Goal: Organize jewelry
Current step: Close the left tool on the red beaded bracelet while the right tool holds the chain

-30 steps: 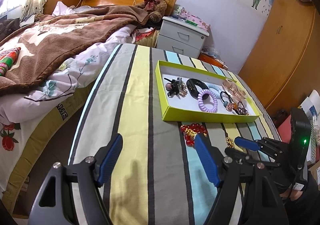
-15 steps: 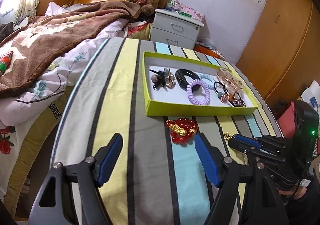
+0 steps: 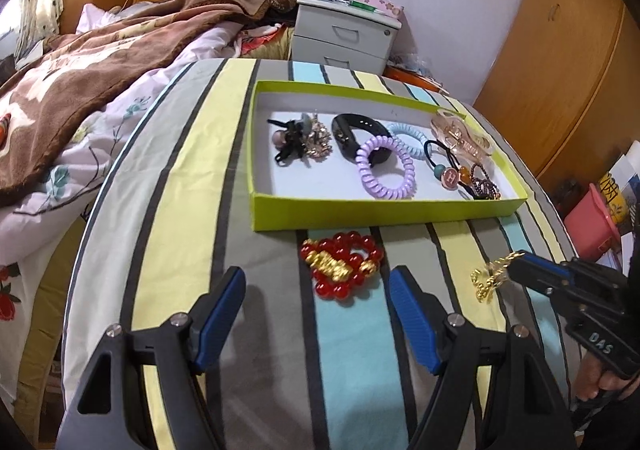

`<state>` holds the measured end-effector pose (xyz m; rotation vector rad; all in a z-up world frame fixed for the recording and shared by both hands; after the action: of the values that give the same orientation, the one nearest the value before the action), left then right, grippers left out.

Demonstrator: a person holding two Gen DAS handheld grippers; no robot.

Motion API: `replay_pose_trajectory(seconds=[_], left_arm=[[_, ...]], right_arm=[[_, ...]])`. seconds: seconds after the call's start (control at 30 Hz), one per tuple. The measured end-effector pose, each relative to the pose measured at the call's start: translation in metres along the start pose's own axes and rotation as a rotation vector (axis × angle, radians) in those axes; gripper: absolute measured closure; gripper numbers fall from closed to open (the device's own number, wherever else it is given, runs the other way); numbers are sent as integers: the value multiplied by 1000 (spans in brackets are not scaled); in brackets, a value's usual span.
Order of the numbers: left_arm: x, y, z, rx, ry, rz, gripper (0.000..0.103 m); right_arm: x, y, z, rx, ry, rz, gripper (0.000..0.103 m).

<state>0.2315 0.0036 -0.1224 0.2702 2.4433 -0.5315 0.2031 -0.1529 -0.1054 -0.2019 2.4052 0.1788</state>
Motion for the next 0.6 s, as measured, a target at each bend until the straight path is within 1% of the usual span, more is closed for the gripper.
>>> replay_pose_trajectory(seconds=[0.13, 0.3, 0.37, 0.47, 0.53, 0.57, 0.6], left_arm=[[-5, -6, 10, -9, 15, 18, 27], [-7, -10, 24, -38, 32, 36, 27], [-8, -12, 25, -56, 28, 51, 27], [-8, -13, 27, -58, 21, 50, 27], [-8, -12, 27, -93, 19, 66, 37], [-8, -13, 27, -106, 19, 73, 39], [-8, -13, 27, -108, 20, 77, 44]], right_arm=[[-2, -5, -9, 5, -20, 9, 97], [-5, -11, -19, 11, -41, 15, 97], [-6, -13, -22, 15, -47, 14, 97], [-9, -15, -25, 22, -58, 14, 97], [-10, -16, -26, 23, -64, 17, 97], [-10, -17, -27, 23, -65, 18, 97], [-11, -17, -27, 22, -66, 20, 97]])
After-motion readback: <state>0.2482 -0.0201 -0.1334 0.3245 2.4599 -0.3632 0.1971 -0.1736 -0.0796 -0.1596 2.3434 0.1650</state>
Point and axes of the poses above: each gripper's, at about its wrist camera, not at the fingertips, and z roughly the way its jaws point, y to its left, x to its underside, the point moved 8 cm from there along z, roughly the way its jaws point, and after that the axes turned 8 degrees about x, right-handed, at the moved point
